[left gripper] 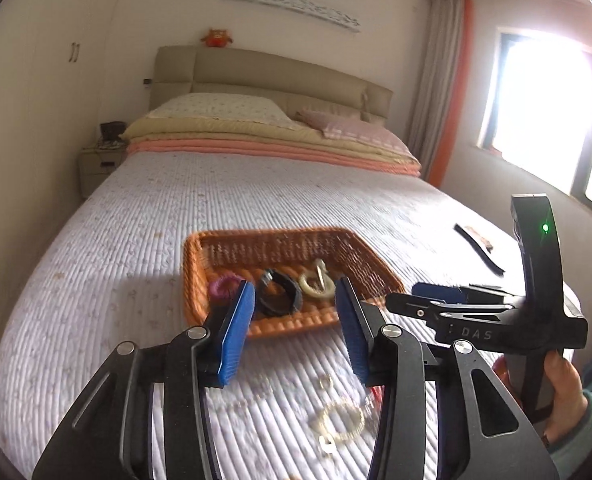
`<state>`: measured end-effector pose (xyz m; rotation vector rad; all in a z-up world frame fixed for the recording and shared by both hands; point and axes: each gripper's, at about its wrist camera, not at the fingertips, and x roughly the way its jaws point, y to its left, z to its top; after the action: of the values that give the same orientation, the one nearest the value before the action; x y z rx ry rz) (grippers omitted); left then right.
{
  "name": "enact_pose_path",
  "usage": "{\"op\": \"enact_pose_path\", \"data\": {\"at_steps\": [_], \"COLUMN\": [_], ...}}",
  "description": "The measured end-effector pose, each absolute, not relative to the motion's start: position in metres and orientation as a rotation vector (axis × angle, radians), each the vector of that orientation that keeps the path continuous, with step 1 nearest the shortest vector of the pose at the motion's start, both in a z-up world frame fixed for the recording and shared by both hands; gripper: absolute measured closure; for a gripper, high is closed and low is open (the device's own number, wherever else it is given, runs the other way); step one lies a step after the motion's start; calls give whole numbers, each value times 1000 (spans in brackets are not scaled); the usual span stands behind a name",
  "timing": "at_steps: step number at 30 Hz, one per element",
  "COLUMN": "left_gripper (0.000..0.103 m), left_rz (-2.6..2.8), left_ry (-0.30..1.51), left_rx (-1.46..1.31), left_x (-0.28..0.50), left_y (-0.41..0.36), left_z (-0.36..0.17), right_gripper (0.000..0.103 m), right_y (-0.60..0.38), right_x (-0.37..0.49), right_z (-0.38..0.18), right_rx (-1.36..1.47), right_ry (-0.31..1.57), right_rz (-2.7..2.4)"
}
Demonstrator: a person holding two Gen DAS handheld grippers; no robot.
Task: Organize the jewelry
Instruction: 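Grasp the pearl bracelet with the left tool while the right tool grasps the red cord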
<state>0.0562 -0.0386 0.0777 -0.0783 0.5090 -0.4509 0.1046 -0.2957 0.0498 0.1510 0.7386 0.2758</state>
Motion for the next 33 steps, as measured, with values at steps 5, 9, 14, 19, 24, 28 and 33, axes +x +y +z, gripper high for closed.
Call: {"op": "enact_pose_path", "data": {"at_steps": [5,9,14,19,24,28,33], "left_gripper": [62,62,62,62,62,63,75], "left_rz": [-479,-501,-562,-579,-582,-563,-530], "left_ry": [575,645,746,826,879,913,900], "left_rx": [-34,-41,-83,-95,-9,41,55], "left_x": [34,31,44,65,80,90,90], "left_y": [-48,-50,-50,-55,-80,-92,-93], "left_z": [47,18,-13,-36,-52,-65,-67], "right_gripper": [60,65,67,68,68,68,68], "right_y": [-290,-293,-300,-309,-308,-298,-276], "right_x": [72,66,72,82,93,101,106], "right_z": [30,8,-22,-49,-59,-58,-59], "right_rx": [118,142,175,253,287,257,130], "right_ry": [757,801,853,891,893,894,893], "right_rz": [267,260,229,219,195,188,151]}}
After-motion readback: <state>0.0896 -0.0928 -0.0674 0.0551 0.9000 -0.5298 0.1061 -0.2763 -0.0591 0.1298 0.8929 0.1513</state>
